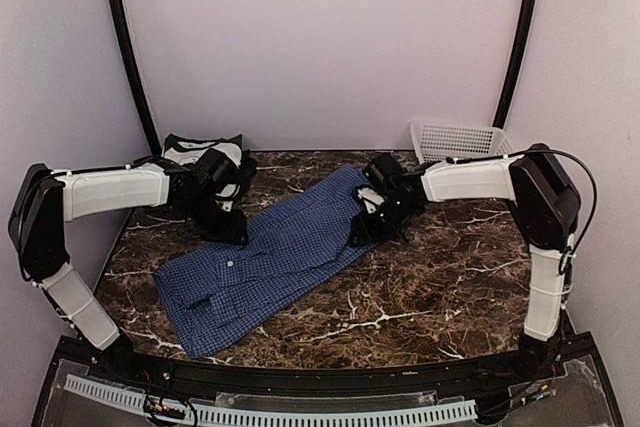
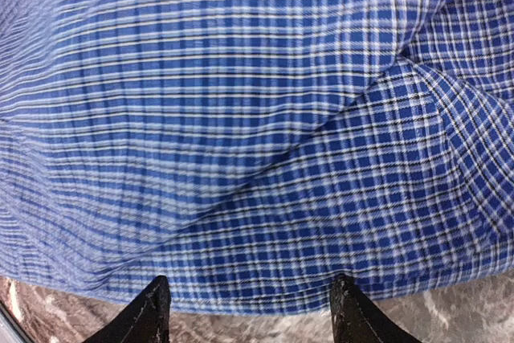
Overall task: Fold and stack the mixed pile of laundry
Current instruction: Rotate the rectangle-folded shirt at the center of the board.
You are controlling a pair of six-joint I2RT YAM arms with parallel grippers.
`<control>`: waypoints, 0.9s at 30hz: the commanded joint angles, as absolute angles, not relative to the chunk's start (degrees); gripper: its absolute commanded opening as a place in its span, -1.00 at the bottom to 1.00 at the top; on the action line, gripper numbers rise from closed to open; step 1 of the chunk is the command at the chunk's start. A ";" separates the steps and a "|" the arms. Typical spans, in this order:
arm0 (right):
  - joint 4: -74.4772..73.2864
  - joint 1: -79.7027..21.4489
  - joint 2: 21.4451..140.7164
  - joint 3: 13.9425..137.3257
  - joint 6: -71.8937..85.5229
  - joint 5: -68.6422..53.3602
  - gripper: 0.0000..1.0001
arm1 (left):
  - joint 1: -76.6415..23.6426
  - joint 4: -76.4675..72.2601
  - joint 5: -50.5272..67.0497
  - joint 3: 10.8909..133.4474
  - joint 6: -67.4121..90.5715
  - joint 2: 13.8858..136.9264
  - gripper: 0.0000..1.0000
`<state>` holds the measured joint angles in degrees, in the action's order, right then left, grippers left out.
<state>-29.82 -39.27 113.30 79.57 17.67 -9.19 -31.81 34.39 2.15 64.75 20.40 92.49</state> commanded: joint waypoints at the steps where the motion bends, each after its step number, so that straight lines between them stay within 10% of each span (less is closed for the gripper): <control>1: -23.75 -36.15 117.42 79.55 19.91 -13.59 0.29 | -33.21 37.26 0.83 65.31 17.70 92.92 0.03; 27: -31.37 -27.22 131.16 99.62 12.24 -12.10 0.27 | -57.87 34.13 16.52 77.16 18.70 115.48 -0.08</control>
<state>-27.40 -27.16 130.87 100.84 13.93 -14.22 -52.49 36.80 8.45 74.59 17.39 111.02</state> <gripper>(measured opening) 0.636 0.463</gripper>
